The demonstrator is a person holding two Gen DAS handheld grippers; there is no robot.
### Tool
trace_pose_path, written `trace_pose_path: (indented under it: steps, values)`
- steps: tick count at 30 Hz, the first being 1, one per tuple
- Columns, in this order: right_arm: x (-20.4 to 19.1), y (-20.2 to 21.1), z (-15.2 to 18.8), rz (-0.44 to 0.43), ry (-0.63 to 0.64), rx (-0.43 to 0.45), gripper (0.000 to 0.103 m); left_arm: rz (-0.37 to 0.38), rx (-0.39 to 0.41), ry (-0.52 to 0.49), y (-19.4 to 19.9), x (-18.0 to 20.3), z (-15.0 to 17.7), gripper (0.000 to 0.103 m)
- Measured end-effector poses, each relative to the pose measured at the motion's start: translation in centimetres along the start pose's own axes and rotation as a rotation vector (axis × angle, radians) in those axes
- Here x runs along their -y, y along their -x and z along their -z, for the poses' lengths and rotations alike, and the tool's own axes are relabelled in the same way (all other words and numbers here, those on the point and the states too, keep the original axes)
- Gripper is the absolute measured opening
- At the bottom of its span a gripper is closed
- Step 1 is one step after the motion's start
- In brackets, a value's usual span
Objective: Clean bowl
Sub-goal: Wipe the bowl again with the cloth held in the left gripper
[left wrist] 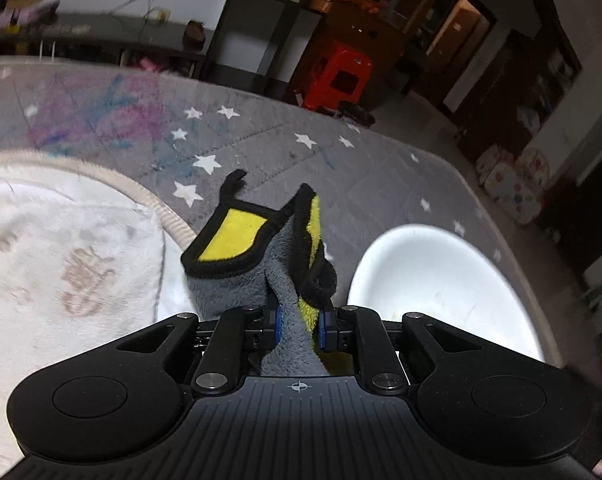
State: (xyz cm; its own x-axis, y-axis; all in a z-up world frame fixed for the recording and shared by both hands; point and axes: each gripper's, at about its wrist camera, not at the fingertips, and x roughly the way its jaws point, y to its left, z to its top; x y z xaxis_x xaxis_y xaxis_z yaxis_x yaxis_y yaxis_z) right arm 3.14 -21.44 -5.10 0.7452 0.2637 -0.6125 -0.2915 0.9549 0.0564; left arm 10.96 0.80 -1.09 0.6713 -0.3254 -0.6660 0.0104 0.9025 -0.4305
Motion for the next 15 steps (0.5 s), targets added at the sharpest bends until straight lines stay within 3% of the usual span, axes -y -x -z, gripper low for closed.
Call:
trace_pose_path:
  steps: [15]
  values:
    - [-0.1, 0.1, 0.0, 0.000, 0.000, 0.001, 0.103, 0.054, 0.003, 0.104, 1.5, -1.1, 1.4, 0.015]
